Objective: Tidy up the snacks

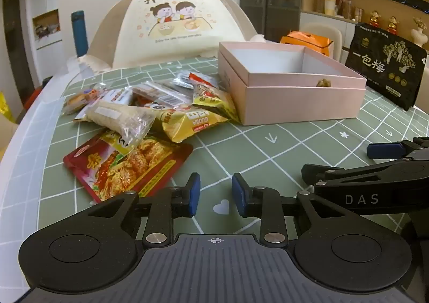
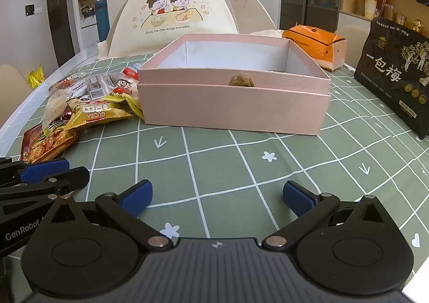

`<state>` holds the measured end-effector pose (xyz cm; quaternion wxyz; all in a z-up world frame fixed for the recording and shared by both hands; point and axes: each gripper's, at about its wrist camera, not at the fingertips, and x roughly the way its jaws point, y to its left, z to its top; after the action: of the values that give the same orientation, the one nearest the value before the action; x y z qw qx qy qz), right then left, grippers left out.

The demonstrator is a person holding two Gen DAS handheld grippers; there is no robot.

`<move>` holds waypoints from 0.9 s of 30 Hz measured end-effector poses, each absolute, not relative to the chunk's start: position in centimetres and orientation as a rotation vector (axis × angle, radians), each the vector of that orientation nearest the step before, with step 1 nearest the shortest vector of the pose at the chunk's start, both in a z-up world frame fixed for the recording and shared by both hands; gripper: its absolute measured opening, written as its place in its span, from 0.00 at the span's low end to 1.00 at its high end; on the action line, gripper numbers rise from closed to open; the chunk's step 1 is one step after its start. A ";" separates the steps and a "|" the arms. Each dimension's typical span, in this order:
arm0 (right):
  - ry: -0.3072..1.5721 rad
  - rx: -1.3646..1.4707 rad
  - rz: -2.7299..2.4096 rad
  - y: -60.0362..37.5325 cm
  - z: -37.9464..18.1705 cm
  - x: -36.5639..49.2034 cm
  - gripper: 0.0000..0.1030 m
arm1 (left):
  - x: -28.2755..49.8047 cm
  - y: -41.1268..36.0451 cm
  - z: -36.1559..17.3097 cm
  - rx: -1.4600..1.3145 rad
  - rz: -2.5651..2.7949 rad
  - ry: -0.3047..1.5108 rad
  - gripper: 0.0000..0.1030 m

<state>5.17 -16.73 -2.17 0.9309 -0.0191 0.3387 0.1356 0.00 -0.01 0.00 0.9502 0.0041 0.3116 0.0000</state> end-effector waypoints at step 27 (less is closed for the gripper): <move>0.695 -0.037 0.266 -16.6 -2.1 5.1 1.00 | 0.0 0.0 0.0 0.011 0.001 0.634 0.32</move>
<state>5.08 -16.58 -2.14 0.9314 -0.0181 0.3395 0.1302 0.00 -0.02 -0.01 0.9502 0.0056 0.3116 0.0005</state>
